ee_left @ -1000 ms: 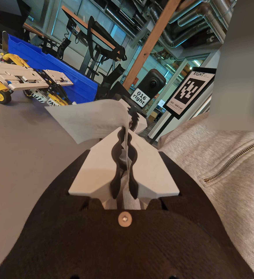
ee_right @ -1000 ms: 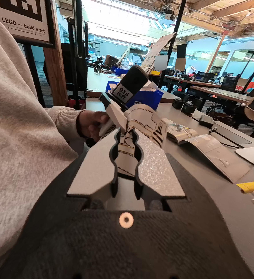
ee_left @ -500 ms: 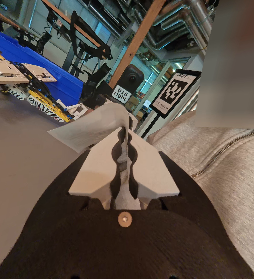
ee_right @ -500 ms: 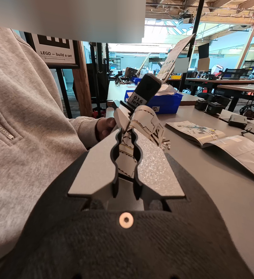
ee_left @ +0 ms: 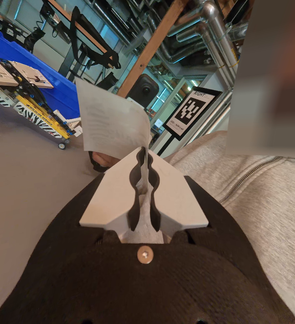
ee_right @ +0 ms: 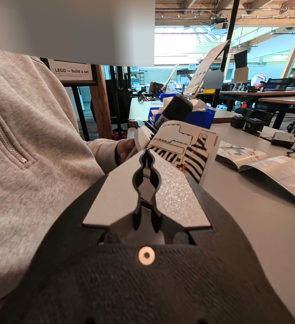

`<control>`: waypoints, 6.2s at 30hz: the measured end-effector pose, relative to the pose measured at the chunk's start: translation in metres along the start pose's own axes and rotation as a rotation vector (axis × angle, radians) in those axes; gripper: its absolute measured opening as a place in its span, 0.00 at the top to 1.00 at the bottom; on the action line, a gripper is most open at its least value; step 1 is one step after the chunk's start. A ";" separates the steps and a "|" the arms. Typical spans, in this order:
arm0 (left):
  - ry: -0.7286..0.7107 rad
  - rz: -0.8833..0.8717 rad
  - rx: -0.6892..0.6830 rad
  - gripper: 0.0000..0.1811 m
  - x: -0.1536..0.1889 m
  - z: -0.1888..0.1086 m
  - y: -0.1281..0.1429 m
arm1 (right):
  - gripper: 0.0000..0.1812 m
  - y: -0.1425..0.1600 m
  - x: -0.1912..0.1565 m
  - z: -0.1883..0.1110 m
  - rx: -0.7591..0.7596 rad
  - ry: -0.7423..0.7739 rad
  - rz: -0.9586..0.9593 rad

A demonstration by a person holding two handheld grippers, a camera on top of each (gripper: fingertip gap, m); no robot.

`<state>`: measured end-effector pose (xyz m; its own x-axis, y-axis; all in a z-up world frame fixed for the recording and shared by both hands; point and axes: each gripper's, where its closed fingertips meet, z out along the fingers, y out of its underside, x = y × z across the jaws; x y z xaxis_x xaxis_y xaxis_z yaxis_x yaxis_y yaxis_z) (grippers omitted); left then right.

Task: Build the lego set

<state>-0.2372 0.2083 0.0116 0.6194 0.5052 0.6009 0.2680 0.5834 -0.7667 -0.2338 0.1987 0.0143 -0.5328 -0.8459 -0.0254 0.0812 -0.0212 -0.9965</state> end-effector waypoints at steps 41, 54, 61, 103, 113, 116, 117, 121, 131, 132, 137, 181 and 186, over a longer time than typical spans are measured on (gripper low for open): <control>-0.136 0.116 -0.086 1.00 -0.003 0.006 0.005 | 0.92 0.009 -0.003 0.000 -0.025 -0.023 0.053; -0.138 0.108 -0.066 1.00 -0.004 0.006 0.003 | 0.94 0.008 -0.002 -0.002 -0.029 -0.017 0.042; -0.127 0.109 -0.055 0.98 -0.002 0.001 -0.001 | 0.99 0.007 0.002 -0.005 -0.032 0.013 0.026; -0.148 -0.113 0.083 1.00 -0.018 -0.005 -0.016 | 0.95 0.008 0.021 0.001 -0.238 0.356 -0.407; -0.142 -0.090 0.067 1.00 -0.016 -0.004 -0.015 | 0.98 0.005 0.017 0.001 -0.167 0.278 -0.272; -0.149 -0.072 0.056 1.00 -0.016 -0.004 -0.015 | 0.98 0.005 0.016 0.001 -0.135 0.241 -0.190; -0.152 -0.067 0.052 1.00 -0.016 -0.005 -0.014 | 0.98 0.005 0.016 0.001 -0.125 0.230 -0.163; -0.167 -0.049 0.041 1.00 -0.016 -0.005 -0.014 | 0.98 0.006 0.017 0.002 -0.106 0.197 -0.075; -0.181 -0.024 0.013 1.00 -0.017 -0.007 -0.011 | 0.99 0.005 0.019 0.001 -0.057 0.131 0.117; -0.186 -0.022 0.007 1.00 -0.018 -0.007 -0.010 | 1.00 0.005 0.019 0.001 -0.050 0.123 0.133; -0.206 -0.006 -0.012 1.00 -0.020 -0.007 -0.008 | 1.00 0.008 0.021 0.000 -0.064 0.135 0.132; -0.147 -0.021 0.010 1.00 -0.013 -0.006 -0.010 | 0.98 0.005 0.018 0.005 0.046 -0.001 0.394; -0.142 -0.032 0.008 1.00 -0.013 -0.007 -0.010 | 0.98 0.006 0.018 0.006 0.050 -0.006 0.407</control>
<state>-0.2425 0.1912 0.0098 0.5003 0.5706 0.6512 0.2793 0.6055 -0.7452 -0.2382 0.1800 0.0088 -0.4437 -0.7935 -0.4166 0.3251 0.2906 -0.8999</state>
